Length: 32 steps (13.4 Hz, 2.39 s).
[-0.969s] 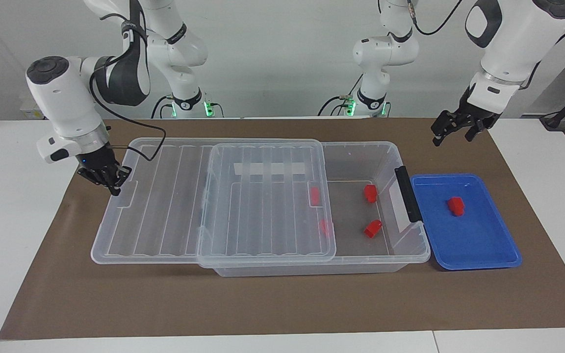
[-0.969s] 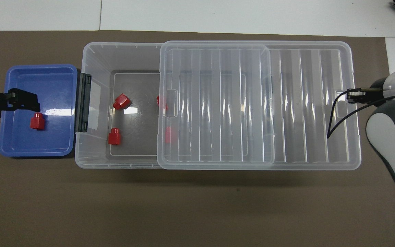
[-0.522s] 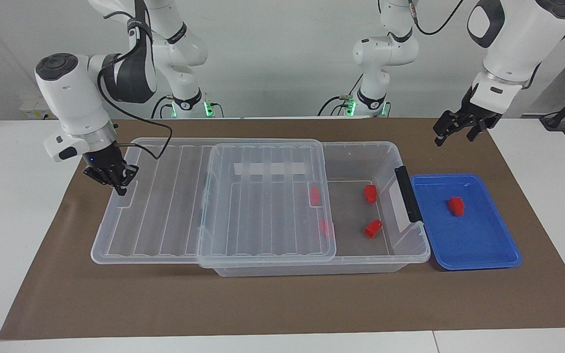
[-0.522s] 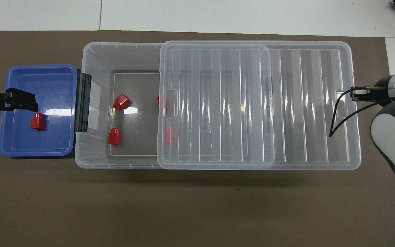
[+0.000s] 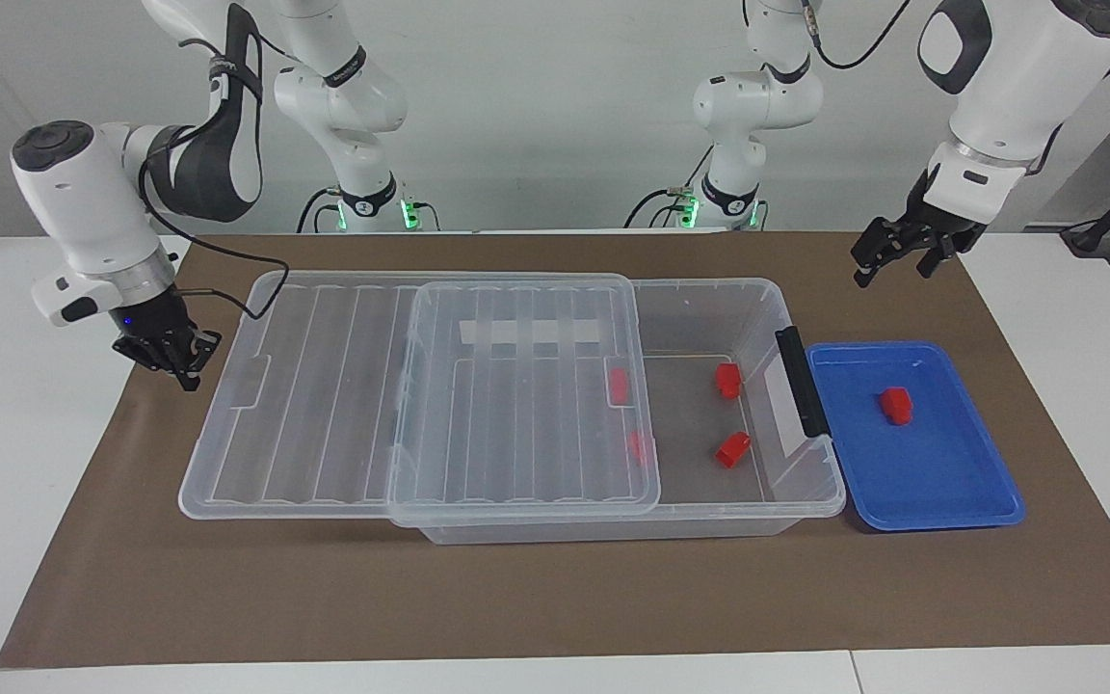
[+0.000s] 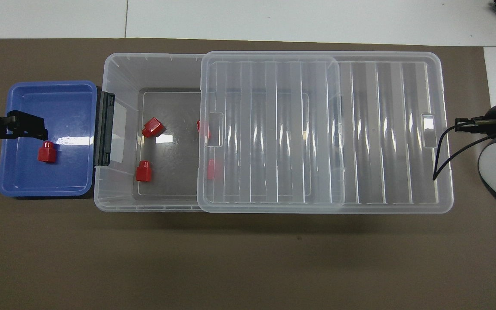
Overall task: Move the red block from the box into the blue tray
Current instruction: 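Slide the clear lid back over the box with the right gripper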
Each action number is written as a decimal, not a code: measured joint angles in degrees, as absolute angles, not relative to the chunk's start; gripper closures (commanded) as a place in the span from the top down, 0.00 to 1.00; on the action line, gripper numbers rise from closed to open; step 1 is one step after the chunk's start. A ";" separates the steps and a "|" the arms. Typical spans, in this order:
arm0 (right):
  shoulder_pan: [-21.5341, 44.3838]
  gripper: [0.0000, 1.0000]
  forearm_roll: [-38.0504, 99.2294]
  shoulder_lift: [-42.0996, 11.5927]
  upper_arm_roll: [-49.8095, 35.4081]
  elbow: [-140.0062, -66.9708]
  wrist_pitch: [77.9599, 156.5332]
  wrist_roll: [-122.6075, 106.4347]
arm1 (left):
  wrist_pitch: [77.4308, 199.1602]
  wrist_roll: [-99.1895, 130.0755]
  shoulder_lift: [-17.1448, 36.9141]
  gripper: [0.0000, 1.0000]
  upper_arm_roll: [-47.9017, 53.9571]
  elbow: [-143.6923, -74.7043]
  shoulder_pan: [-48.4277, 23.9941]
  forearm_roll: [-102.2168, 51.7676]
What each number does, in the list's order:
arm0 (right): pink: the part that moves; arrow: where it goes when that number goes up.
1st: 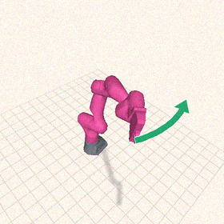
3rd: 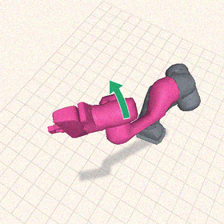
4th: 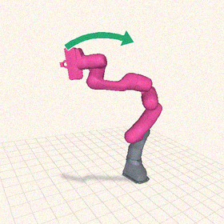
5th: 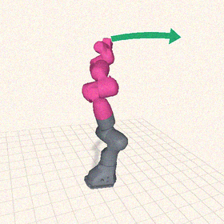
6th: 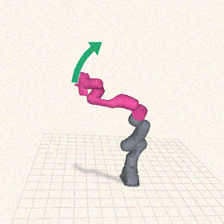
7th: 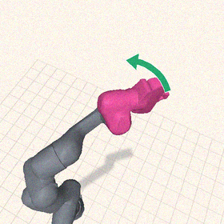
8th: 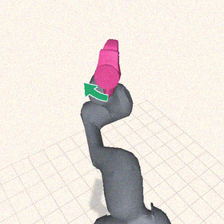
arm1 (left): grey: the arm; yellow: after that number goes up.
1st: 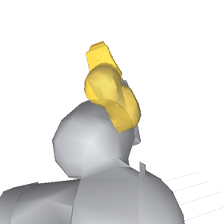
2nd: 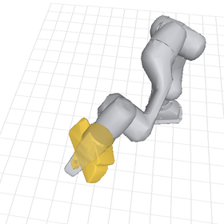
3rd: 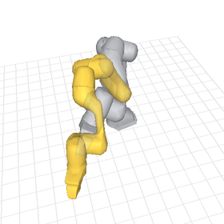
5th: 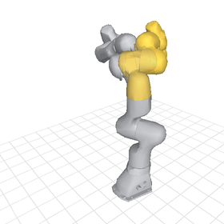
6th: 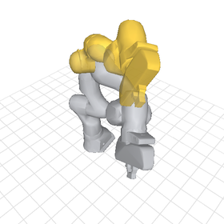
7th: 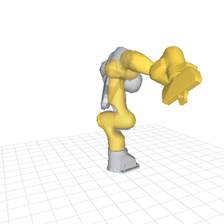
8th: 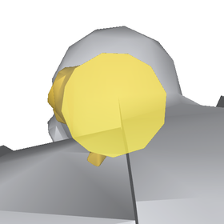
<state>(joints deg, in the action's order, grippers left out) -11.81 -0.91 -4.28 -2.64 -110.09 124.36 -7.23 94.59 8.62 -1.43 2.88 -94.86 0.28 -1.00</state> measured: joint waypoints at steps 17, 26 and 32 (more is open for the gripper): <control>8.70 0.00 1.22 -4.17 -2.94 -110.28 123.88 -2.33 | 94.58 8.65 -1.43 1.00 2.88 -94.86 0.28 -1.00; 7.51 0.00 1.23 -2.92 -2.17 -110.24 122.63 -0.46 | 94.57 8.66 -1.44 1.00 2.88 -94.86 0.28 -1.00; 0.16 1.00 1.24 2.05 -1.77 -110.12 113.42 1.32 | 94.57 8.67 -1.44 1.00 2.88 -94.86 0.28 -1.00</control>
<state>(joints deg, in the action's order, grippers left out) 0.16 1.24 2.05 -1.77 -110.12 113.42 1.32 94.57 8.67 -1.44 2.88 -94.86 0.28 -1.00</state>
